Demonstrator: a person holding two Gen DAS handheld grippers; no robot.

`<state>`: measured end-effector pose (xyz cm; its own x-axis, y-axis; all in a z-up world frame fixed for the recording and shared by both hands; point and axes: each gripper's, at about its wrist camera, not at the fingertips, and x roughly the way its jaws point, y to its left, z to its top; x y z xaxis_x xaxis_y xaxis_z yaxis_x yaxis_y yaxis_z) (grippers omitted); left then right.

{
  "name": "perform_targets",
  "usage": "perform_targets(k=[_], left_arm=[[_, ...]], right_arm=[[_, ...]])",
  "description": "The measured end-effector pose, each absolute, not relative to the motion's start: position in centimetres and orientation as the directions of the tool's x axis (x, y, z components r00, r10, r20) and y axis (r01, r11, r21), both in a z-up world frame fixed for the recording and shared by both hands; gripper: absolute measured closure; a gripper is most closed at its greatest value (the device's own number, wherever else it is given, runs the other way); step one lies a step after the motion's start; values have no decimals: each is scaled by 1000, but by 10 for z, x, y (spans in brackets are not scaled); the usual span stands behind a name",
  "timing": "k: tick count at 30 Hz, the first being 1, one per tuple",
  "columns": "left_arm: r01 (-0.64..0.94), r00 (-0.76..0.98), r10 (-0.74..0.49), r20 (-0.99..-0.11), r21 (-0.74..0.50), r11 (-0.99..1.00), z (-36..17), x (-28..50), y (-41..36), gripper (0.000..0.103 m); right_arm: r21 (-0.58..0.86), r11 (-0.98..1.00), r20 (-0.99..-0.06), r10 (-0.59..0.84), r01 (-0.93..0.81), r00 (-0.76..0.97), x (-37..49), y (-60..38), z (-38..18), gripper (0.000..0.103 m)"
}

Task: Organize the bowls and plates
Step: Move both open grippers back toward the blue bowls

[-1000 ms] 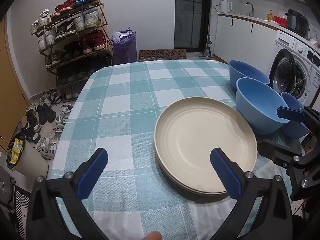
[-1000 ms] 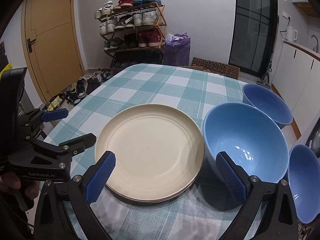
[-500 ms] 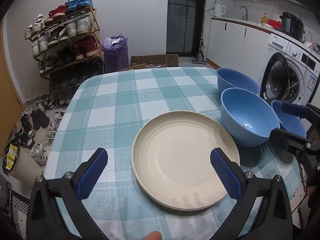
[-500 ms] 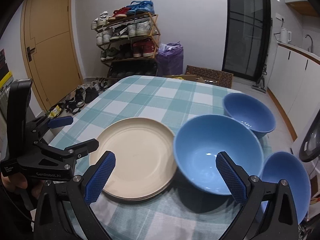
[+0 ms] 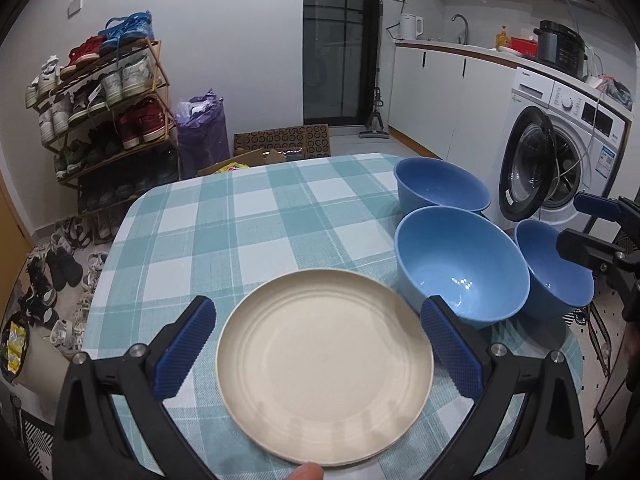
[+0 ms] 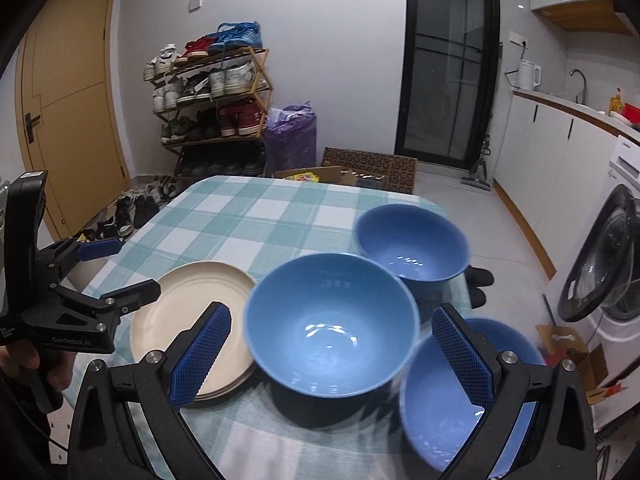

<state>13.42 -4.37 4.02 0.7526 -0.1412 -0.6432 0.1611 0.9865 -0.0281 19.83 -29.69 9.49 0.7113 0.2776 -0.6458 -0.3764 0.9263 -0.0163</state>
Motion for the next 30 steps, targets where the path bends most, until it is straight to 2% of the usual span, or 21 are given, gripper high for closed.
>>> perform_targets(k=[10,30], left_arm=[[213,762,-179,-622,-20,977,58,155,-71,0],[272,747,-244,-619,-50,961,80,213,-109,0]], right_arm=[[10,959,-637,224,-282,737,215,-352,116,1],[44,977,-634,188,-208,750,261,-420,144,1]])
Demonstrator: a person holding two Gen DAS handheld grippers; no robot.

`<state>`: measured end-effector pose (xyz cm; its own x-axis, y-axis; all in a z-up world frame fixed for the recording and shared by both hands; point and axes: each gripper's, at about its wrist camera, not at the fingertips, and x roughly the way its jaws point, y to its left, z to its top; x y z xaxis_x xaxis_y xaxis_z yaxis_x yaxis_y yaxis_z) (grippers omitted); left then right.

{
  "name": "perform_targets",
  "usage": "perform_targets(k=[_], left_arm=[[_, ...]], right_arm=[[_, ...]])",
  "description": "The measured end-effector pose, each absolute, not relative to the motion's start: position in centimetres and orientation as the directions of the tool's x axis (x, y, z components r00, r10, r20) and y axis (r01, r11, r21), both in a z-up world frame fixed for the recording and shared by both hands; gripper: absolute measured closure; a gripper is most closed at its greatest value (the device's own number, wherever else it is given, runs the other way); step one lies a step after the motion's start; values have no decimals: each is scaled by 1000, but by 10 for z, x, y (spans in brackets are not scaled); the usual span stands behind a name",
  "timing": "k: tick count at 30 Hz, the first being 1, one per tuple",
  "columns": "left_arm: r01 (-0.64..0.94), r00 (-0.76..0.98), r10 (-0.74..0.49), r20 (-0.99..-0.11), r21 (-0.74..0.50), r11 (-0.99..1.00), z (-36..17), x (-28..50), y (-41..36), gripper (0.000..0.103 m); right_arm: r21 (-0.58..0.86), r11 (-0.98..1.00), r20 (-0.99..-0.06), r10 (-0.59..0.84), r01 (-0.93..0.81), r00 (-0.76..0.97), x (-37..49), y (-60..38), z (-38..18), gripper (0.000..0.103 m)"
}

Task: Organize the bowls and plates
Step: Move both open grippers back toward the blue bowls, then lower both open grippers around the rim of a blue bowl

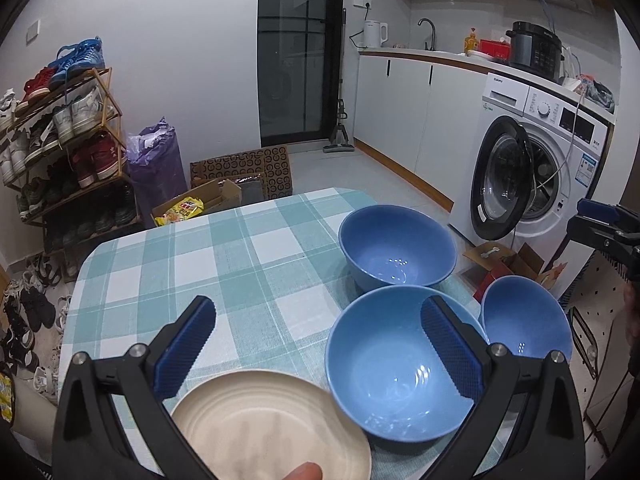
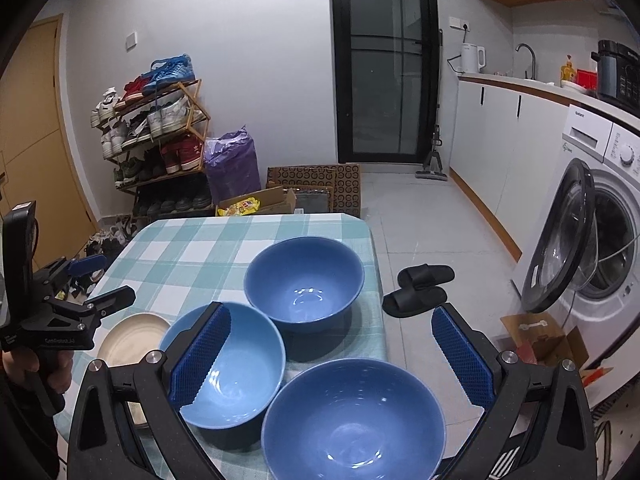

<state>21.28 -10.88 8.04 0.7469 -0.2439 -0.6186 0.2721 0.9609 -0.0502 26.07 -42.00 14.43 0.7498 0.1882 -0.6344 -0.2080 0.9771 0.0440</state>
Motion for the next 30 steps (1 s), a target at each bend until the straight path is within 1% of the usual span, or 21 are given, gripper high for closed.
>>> perform_targets(k=[7,15,21,30], left_arm=[[294,737,-261,-623,-52,954,86,235,-122,0],[307,728,-269,-631,-50,950,87,259,-136,0],[308,721,-262,-642,-42,951,85,279,-144,0],[317,698,-276,-660,-60,946,75,301,-155,0]], right_arm=[[69,983,-648,174,-170,742,277,-434,147,1],[74,983,-659,173,-166,732,297,-437,150,1],[81,984,-679,171,-158,714,315,-440,140,1],[89,984,-707,174,-157,685,341,-442,118,1]])
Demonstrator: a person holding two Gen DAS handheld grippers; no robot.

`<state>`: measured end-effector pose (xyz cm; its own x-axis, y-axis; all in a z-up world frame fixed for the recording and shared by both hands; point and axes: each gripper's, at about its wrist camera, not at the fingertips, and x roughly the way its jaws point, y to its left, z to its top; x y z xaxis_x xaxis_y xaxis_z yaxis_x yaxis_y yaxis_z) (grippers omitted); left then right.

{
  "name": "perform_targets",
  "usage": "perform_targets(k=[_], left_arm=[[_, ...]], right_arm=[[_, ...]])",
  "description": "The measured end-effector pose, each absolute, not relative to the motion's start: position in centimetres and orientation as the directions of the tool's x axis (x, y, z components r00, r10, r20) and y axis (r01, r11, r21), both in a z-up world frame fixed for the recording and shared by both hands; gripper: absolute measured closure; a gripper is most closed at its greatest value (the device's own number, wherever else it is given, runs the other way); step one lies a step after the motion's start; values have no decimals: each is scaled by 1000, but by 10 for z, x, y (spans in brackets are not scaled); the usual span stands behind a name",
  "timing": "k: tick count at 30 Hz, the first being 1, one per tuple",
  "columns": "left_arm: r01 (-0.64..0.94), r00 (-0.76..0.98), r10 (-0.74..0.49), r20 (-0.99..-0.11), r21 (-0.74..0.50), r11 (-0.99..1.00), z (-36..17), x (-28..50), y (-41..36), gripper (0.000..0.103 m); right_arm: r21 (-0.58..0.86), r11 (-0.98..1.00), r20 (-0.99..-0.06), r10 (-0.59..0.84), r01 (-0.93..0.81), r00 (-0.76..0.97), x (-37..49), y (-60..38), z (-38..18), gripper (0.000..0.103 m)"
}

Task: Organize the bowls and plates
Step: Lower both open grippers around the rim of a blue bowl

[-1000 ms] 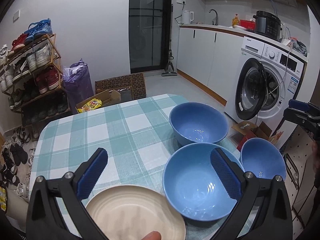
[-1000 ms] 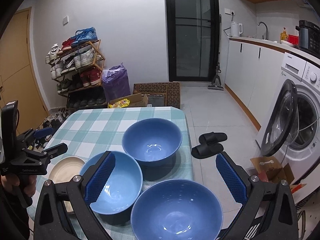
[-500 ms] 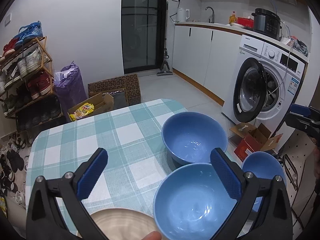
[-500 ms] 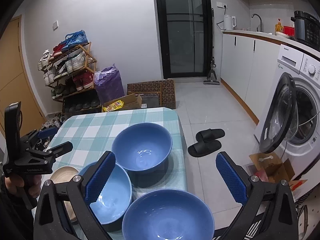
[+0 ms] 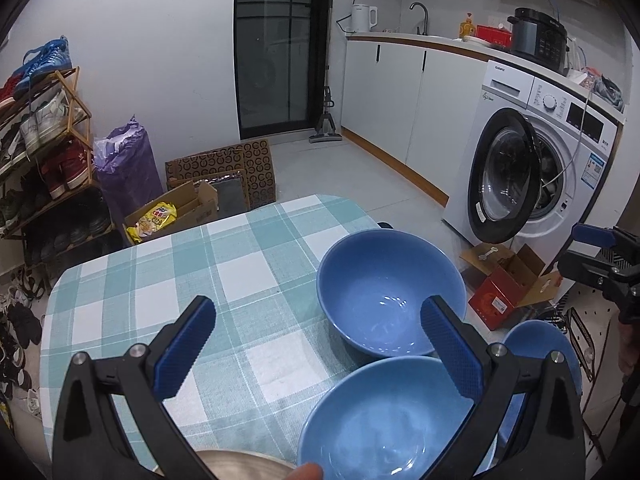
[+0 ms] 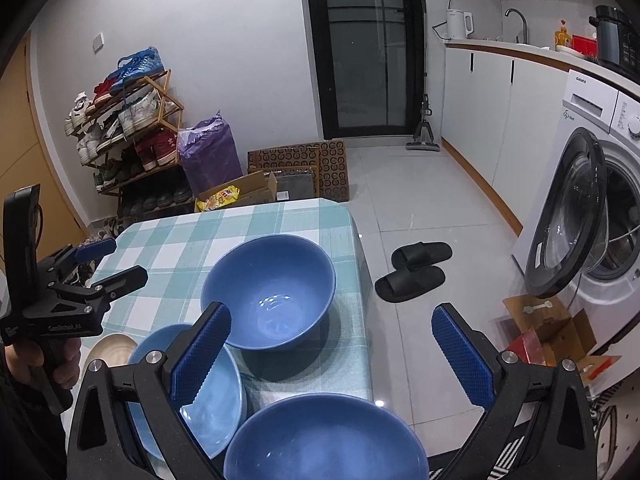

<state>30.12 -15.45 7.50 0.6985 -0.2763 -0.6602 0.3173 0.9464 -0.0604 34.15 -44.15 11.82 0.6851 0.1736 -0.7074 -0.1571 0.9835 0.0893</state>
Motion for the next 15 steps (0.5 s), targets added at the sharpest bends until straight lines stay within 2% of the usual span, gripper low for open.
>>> perform_targets(k=[15], left_arm=[[319,677,-279,-681,-70,945,58,329,-164,0]], right_arm=[[117,981,-732,192,-157,654,375,-442,99,1]])
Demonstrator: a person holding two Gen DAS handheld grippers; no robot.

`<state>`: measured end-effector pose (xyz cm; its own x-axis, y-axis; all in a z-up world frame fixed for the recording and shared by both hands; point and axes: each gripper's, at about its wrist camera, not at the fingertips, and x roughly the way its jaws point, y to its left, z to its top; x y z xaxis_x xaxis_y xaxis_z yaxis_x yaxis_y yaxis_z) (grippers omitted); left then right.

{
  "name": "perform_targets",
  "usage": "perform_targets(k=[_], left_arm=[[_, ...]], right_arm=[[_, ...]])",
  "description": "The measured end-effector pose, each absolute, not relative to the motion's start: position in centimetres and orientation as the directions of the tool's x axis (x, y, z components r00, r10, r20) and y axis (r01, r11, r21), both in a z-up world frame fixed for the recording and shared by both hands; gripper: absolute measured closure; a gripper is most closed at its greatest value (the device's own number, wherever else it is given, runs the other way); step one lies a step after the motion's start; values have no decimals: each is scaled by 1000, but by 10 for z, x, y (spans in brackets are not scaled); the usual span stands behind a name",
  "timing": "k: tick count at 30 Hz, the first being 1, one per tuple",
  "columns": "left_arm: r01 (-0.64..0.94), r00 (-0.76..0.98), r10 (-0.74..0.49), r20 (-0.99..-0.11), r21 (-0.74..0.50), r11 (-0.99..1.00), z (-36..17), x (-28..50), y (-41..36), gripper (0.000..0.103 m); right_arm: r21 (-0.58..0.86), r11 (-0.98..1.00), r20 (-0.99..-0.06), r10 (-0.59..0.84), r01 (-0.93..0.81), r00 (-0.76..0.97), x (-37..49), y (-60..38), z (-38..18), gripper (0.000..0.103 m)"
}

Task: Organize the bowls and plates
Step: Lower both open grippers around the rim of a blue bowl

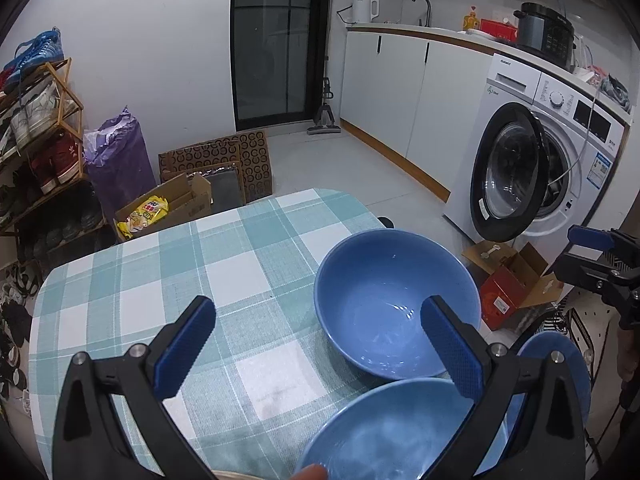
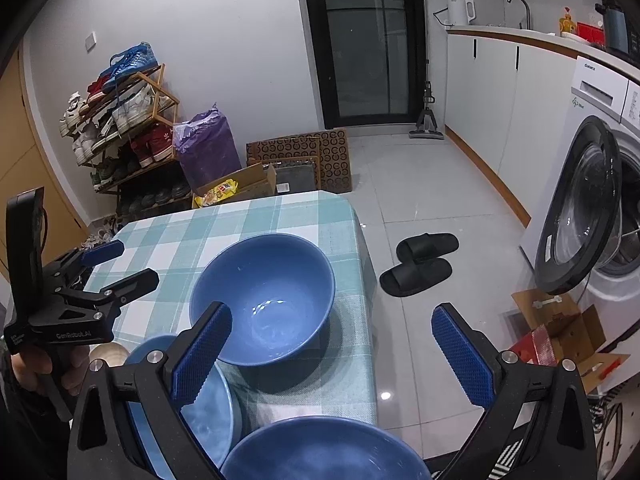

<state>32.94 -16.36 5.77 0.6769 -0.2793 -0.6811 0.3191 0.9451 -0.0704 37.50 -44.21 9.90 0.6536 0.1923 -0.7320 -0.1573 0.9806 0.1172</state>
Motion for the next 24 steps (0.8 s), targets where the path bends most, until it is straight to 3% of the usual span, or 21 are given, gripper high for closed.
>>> perform_targets(k=[12,17,23,24], left_arm=[[334,653,-271,-707,-52,941,40,345,-169,1],[330,636,-267,-724,-58,942,34,354,-171,2],[342,617,-266,-741,-52,938,27,360,-174,5],[345,613,-269,-743,-55,937,26,362,-175,10]], right_arm=[[143,977,-773,209,-157,599,402,-438,68,2],[163,972,-794,229,-166,563,414,-437,54,17],[174,972,-813,231,-155,534,426,-434,37,19],[176,972,-817,232,-155,528,429,-434,34,20]])
